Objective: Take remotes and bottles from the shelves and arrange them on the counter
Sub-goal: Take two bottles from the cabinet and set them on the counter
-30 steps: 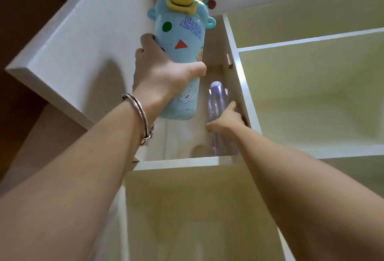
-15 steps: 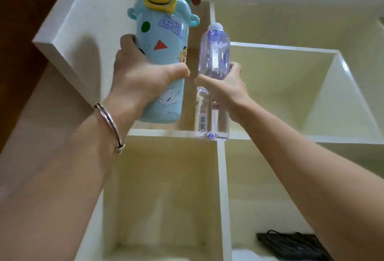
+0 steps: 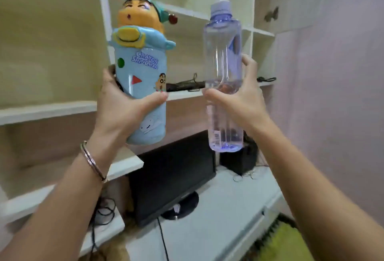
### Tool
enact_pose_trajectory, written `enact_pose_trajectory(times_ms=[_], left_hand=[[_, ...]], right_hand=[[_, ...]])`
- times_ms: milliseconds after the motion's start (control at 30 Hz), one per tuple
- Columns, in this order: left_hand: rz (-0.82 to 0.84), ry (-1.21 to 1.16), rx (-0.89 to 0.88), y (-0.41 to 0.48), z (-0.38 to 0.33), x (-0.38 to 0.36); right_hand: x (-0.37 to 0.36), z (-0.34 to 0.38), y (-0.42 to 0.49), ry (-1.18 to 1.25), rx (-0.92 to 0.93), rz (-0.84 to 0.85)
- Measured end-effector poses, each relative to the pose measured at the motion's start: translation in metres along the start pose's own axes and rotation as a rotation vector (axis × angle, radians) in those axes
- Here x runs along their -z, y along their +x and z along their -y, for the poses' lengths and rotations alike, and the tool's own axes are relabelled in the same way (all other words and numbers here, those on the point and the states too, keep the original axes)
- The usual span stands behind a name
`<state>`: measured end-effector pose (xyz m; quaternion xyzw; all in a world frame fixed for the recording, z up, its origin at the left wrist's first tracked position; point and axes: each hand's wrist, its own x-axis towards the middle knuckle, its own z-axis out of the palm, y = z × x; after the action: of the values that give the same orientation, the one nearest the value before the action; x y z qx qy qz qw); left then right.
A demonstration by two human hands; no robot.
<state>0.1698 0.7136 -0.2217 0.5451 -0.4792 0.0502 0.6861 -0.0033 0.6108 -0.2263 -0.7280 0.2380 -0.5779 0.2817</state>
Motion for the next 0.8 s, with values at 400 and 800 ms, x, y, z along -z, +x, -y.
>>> enact_pose_trajectory(times_ms=[400, 800], left_hand=[[0.683, -0.221, 0.238, -0.234, 0.031, -0.206], [1.342, -0.276, 0.361, -0.538, -0.057, -0.403]], right_hand=[[0.241, -0.096, -0.254, -0.459, -0.599, -0.47], [0.456, -0.087, -0.548, -0.694, -1.134, -1.023]])
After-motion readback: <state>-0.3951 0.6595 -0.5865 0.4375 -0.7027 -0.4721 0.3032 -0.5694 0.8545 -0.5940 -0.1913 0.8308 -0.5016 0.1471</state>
